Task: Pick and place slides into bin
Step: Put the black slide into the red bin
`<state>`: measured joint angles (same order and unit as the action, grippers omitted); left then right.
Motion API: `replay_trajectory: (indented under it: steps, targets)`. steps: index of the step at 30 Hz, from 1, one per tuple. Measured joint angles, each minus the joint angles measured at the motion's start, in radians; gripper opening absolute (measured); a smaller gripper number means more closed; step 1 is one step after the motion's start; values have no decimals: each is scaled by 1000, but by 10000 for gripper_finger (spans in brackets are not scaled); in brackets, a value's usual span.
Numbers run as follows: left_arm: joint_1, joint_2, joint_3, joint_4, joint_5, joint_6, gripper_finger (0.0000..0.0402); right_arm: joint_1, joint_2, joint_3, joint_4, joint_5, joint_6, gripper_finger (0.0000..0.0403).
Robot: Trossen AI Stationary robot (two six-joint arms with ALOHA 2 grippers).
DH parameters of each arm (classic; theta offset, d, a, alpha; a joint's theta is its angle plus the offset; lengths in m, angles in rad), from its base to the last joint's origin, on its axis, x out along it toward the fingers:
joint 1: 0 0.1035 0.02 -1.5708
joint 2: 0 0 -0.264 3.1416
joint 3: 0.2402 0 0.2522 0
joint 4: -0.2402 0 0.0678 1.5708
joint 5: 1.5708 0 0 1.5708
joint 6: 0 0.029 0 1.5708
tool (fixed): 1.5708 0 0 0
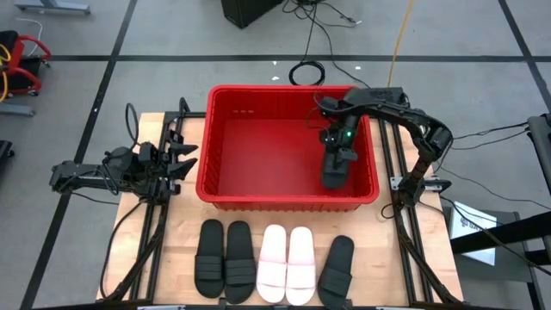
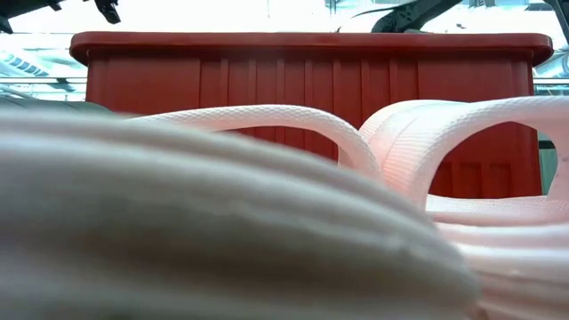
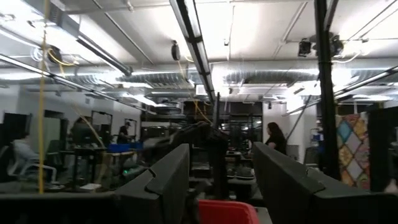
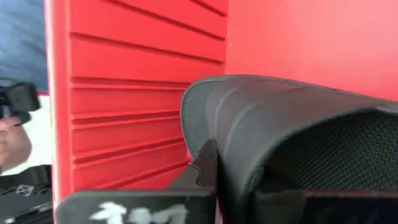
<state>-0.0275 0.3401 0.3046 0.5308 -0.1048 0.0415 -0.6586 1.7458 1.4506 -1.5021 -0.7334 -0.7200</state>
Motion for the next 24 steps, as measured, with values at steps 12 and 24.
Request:
replay_trajectory:
  steps: [12,24]
  targets:
    - [0,0,0,65,-3,112,184,40,0,-167,57,3,27,4]
    - [0,0,0,72,-3,122,184,88,0,-297,150,-2,28,4]
